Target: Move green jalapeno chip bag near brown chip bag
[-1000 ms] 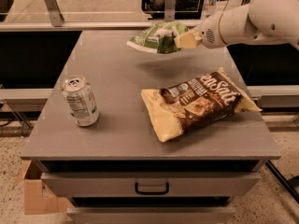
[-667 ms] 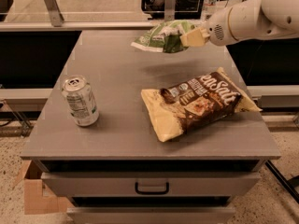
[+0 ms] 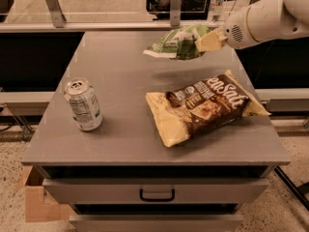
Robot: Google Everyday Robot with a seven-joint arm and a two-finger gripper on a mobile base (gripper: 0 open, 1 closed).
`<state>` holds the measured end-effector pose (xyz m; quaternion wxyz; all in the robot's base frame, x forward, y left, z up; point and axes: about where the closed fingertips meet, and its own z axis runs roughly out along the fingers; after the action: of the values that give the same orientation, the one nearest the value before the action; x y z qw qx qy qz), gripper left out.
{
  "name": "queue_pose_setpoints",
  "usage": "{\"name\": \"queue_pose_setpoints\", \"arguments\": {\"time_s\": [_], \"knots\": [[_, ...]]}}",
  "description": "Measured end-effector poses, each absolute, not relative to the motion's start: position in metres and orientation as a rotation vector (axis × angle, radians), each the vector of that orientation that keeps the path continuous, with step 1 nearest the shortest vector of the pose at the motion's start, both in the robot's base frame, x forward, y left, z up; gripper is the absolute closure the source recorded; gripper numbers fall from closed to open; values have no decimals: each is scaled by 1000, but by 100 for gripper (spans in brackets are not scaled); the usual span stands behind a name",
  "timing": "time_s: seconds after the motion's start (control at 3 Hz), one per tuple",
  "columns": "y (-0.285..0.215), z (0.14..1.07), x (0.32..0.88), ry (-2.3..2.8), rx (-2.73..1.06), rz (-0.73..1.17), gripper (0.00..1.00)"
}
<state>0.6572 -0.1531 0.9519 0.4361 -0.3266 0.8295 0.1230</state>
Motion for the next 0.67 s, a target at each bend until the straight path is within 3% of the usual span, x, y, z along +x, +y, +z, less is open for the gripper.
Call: {"name": "queue_pose_setpoints", "arguments": {"time_s": [0.33,0.67], "knots": [[-160,951,647,2103,-791,300,53],[-157,958,632,2126,-791,347,22]]}}
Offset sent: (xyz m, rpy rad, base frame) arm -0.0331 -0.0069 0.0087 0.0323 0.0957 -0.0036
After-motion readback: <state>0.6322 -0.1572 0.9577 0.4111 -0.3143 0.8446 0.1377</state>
